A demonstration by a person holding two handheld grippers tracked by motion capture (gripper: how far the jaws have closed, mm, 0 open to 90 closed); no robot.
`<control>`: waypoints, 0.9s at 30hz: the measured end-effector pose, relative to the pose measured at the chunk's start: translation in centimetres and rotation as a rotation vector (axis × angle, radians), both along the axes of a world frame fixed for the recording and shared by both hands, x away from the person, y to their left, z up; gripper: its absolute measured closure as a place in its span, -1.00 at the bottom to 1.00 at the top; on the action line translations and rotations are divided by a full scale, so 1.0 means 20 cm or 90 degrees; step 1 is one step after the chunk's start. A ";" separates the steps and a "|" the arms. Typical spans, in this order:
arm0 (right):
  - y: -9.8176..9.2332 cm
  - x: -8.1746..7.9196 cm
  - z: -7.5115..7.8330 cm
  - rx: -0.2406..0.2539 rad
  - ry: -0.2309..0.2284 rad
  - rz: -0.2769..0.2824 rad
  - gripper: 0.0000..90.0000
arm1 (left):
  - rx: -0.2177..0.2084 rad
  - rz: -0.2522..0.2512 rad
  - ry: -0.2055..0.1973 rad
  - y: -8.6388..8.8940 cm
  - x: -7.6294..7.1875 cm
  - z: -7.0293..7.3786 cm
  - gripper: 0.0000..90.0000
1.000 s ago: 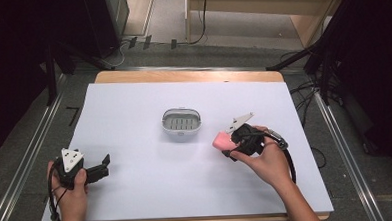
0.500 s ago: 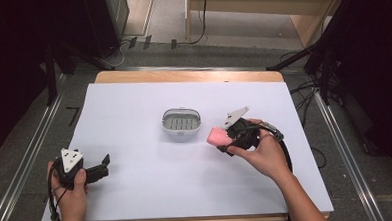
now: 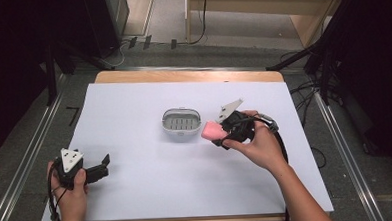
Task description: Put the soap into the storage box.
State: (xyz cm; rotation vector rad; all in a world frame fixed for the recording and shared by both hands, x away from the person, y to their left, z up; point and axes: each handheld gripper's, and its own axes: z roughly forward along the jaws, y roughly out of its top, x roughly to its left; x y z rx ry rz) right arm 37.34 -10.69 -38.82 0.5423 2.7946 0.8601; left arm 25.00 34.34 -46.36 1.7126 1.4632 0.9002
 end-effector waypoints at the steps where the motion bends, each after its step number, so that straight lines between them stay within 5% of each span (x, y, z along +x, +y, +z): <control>1: 0.00 0.00 0.01 -0.003 -0.004 0.002 -0.14 | 0.000 0.000 0.001 0.00 0.00 0.00 -1.00; 27: 0.18 0.13 0.13 0.023 -0.027 0.088 -0.14 | -0.008 0.008 -0.001 0.01 0.00 0.00 -1.00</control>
